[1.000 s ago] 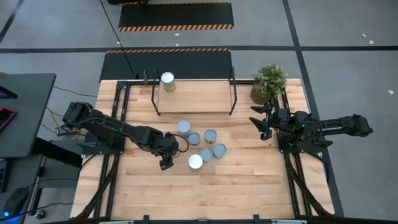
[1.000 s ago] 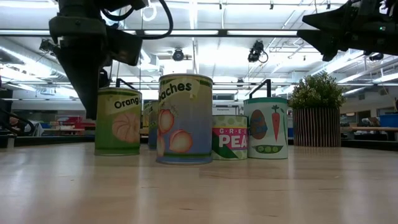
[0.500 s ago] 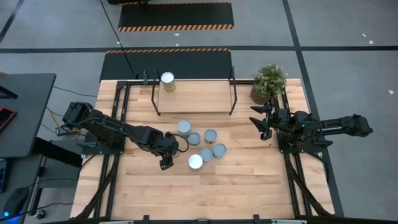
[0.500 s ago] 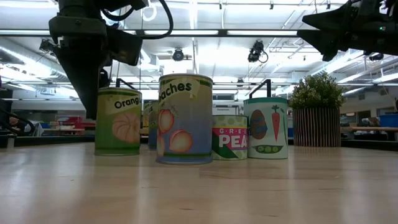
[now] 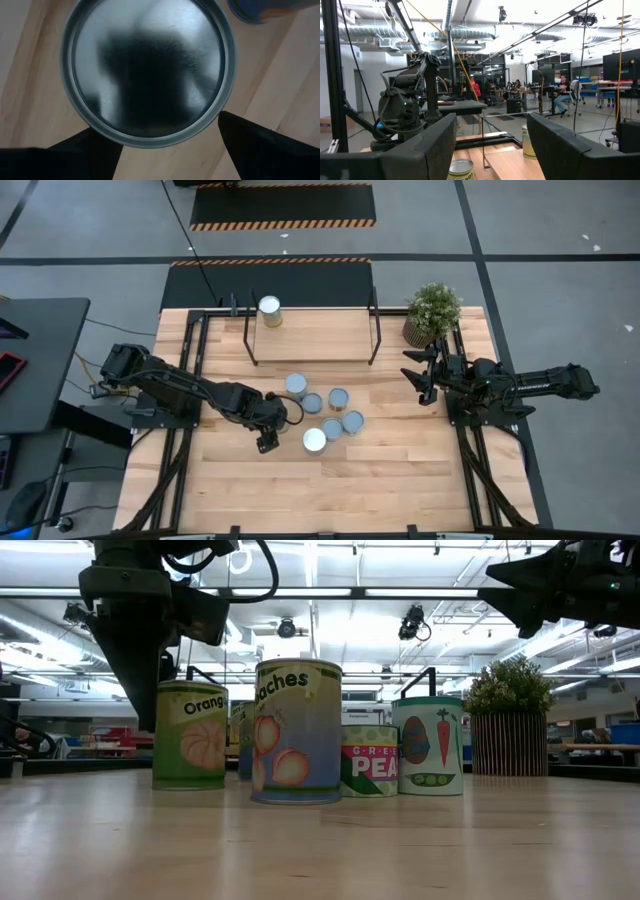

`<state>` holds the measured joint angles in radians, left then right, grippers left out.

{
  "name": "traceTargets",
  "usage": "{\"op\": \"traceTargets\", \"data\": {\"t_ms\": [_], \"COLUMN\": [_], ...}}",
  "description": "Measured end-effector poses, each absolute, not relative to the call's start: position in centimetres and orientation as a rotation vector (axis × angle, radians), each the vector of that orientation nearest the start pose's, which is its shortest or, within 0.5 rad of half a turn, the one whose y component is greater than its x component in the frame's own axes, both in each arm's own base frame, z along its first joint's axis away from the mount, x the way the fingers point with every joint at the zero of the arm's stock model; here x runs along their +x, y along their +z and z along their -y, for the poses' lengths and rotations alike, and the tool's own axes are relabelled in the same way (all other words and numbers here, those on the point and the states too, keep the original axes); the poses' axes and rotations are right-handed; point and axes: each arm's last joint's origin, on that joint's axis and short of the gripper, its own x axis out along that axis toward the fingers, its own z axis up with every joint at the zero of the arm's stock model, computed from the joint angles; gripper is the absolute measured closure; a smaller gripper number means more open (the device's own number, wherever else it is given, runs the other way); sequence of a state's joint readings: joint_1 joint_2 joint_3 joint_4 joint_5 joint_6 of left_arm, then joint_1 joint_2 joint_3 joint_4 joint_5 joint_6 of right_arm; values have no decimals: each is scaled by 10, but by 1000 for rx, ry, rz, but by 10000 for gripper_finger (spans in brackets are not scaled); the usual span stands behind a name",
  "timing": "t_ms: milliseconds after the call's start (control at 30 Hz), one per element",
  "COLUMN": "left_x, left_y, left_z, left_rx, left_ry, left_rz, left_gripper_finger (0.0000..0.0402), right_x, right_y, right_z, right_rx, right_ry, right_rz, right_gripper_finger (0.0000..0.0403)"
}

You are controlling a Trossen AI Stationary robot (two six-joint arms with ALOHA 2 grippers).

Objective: Pick and place cans onto a shelf
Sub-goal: Put the canned oranges on the shelf

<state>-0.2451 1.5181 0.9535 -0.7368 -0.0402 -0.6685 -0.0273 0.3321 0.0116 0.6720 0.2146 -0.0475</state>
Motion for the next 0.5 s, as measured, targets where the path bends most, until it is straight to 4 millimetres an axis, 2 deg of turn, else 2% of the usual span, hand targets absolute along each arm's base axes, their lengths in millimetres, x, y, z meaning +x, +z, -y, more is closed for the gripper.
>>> {"op": "traceTargets", "data": {"t_ms": [500], "left_x": [266], "left_y": [194], "left_z": [65], "left_rx": [-417], "left_ry": [266], "left_rz": [-1254], "left_gripper_finger": [83], "right_x": [112], "right_y": [202], "right_z": [9], "right_rx": [-14], "right_ry": [-247], "right_rz": [345], "right_gripper_finger": [153]}}
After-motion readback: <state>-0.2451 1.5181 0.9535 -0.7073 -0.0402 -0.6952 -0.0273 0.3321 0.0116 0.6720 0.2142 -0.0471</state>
